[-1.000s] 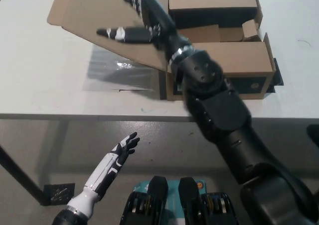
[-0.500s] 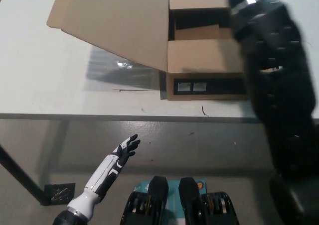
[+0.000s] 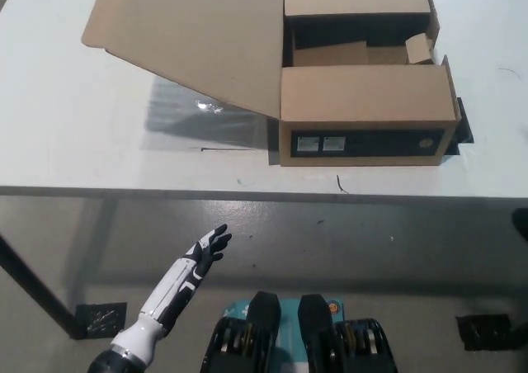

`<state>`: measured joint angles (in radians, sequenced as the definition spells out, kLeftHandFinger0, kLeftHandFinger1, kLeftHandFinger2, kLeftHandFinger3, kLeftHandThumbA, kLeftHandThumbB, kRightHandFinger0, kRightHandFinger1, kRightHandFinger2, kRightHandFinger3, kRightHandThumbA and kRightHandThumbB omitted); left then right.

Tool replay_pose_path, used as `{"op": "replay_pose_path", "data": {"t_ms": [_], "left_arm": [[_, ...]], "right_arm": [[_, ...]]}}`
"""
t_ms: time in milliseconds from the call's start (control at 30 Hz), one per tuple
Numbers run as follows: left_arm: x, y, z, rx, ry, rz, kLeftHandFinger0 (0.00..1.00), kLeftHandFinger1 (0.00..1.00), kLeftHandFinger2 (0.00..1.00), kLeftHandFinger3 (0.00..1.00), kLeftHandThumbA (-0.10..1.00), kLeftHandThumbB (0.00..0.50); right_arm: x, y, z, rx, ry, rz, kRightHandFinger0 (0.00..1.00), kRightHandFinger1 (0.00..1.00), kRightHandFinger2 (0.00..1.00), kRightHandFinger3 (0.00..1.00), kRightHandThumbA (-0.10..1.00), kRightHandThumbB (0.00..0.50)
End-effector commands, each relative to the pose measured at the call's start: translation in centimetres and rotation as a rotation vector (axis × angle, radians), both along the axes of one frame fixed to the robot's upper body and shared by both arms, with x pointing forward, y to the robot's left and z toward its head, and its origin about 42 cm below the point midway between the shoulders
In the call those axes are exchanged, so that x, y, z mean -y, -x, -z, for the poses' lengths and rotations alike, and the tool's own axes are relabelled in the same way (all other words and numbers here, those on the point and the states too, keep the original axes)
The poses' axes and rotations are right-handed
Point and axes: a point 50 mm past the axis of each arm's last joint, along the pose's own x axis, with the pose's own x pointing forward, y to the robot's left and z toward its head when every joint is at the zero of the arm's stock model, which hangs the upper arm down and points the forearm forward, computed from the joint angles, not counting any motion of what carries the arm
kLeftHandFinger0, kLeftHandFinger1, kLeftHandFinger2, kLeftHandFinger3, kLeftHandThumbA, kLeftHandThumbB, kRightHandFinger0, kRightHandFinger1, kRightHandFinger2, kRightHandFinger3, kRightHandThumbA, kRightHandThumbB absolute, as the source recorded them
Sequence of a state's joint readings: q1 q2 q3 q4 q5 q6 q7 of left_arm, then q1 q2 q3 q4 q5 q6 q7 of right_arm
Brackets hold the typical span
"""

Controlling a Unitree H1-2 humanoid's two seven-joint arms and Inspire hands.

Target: A small storage box is placed at the center of the table and the robot uses its right hand to slide under its lid and push it upwards to open it

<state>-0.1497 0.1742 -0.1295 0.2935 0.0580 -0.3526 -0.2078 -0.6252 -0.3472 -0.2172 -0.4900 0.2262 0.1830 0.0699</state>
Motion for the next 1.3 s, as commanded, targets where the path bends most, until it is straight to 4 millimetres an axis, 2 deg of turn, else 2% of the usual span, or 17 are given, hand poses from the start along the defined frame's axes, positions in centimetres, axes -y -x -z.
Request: {"op": "replay_pose_path", "data": {"t_ms": [0, 133, 300, 333, 400, 433, 467, 500, 533, 567, 633, 767, 933, 967, 1067, 1133, 1267], "left_arm": [[-0.2, -0.4, -0.7, 0.063, 0.046, -0.012, 1.00, 1.00, 1.00, 1.00, 1.00, 0.500], [-0.3, -0.6, -1.0, 0.080, 0.049, -0.018, 1.00, 1.00, 1.00, 1.00, 1.00, 0.500], [-0.1, -0.7, -0.8, 0.089, 0.047, -0.025, 1.00, 1.00, 1.00, 1.00, 1.00, 0.500], [0.0, -0.7, -0.9, 0.093, 0.048, -0.025, 1.00, 1.00, 1.00, 1.00, 1.00, 0.500], [0.1, -0.4, -0.8, 0.090, 0.052, -0.020, 1.00, 1.00, 1.00, 1.00, 1.00, 0.500], [0.1, -0.4, -0.8, 0.088, 0.053, -0.019, 1.00, 1.00, 1.00, 1.00, 1.00, 0.500], [0.0, -0.3, -0.7, 0.086, 0.059, -0.026, 1.00, 1.00, 1.00, 1.00, 1.00, 0.500], [0.0, -0.3, -0.7, 0.085, 0.059, -0.025, 1.00, 1.00, 1.00, 1.00, 1.00, 0.500], [0.0, -0.4, -0.7, 0.083, 0.063, -0.024, 1.00, 1.00, 1.00, 1.00, 1.00, 0.500], [0.0, -0.4, -0.7, 0.084, 0.062, -0.024, 1.00, 1.00, 1.00, 1.00, 1.00, 0.500], [-0.1, -0.4, -0.7, 0.086, 0.056, -0.026, 1.00, 1.00, 1.00, 1.00, 1.00, 0.500], [-0.2, -0.4, -0.6, 0.091, 0.048, -0.025, 1.00, 1.00, 1.00, 1.00, 1.00, 0.500], [0.0, -0.1, -0.3, 0.079, 0.058, -0.020, 1.00, 1.00, 1.00, 1.00, 1.00, 0.500], [0.0, 0.1, -0.2, 0.072, 0.063, -0.019, 1.00, 1.00, 1.00, 1.00, 1.00, 0.500], [-0.1, 0.4, 0.0, 0.062, 0.062, -0.023, 1.00, 1.00, 1.00, 1.00, 1.00, 0.500], [-0.3, 0.5, 0.1, 0.056, 0.065, -0.032, 1.00, 1.00, 1.00, 1.00, 1.00, 0.500], [-0.5, 0.7, 0.4, 0.054, 0.060, -0.044, 1.00, 1.00, 1.00, 1.00, 1.00, 0.500]], "right_arm": [[2.8, 15.8, 1.1, 0.348, 0.154, -0.087, 1.00, 1.00, 1.00, 1.00, 1.00, 0.430], [2.7, 17.9, 5.5, 0.257, 0.135, -0.059, 1.00, 1.00, 1.00, 1.00, 1.00, 0.416], [0.7, 18.8, 10.5, 0.007, 0.046, -0.120, 1.00, 1.00, 1.00, 1.00, 1.00, 0.470], [0.5, 18.6, 11.2, -0.014, 0.030, -0.131, 1.00, 1.00, 1.00, 1.00, 1.00, 0.448], [0.0, 17.9, 13.9, -0.097, -0.020, -0.135, 1.00, 1.00, 1.00, 1.00, 1.00, 0.373], [-0.1, 17.8, 14.3, -0.105, -0.025, -0.135, 1.00, 1.00, 1.00, 1.00, 1.00, 0.362], [-0.4, 17.6, 16.0, -0.204, -0.025, -0.090, 1.00, 1.00, 1.00, 1.00, 1.00, 0.346], [-0.5, 17.5, 16.7, -0.225, -0.017, -0.083, 1.00, 1.00, 1.00, 1.00, 1.00, 0.395], [-0.7, 16.8, 18.9, -0.273, -0.009, -0.071, 1.00, 1.00, 1.00, 1.00, 1.00, 0.358], [-0.8, 16.5, 19.9, -0.303, -0.013, -0.064, 1.00, 1.00, 1.00, 1.00, 1.00, 0.347], [-1.1, 15.8, 21.9, -0.387, -0.020, -0.045, 1.00, 1.00, 1.00, 1.00, 1.00, 0.390], [-1.8, 13.9, 26.0, -0.507, -0.055, -0.064, 1.00, 1.00, 1.00, 1.00, 1.00, 0.370], [-1.7, 11.4, 31.0, -0.633, -0.079, 0.000, 1.00, 1.00, 1.00, 1.00, 1.00, 0.383], [-1.7, 11.0, 32.0, -0.666, -0.067, 0.003, 1.00, 1.00, 1.00, 1.00, 1.00, 0.368], [-1.8, 10.5, 33.0, -0.699, -0.068, -0.010, 1.00, 1.00, 1.00, 1.00, 1.00, 0.380], [-1.9, 10.5, 33.7, -0.723, -0.085, -0.028, 1.00, 1.00, 1.00, 1.00, 1.00, 0.365], [-1.8, 10.4, 34.4, -0.740, -0.110, -0.036, 1.00, 1.00, 1.00, 1.00, 1.00, 0.372]]}}
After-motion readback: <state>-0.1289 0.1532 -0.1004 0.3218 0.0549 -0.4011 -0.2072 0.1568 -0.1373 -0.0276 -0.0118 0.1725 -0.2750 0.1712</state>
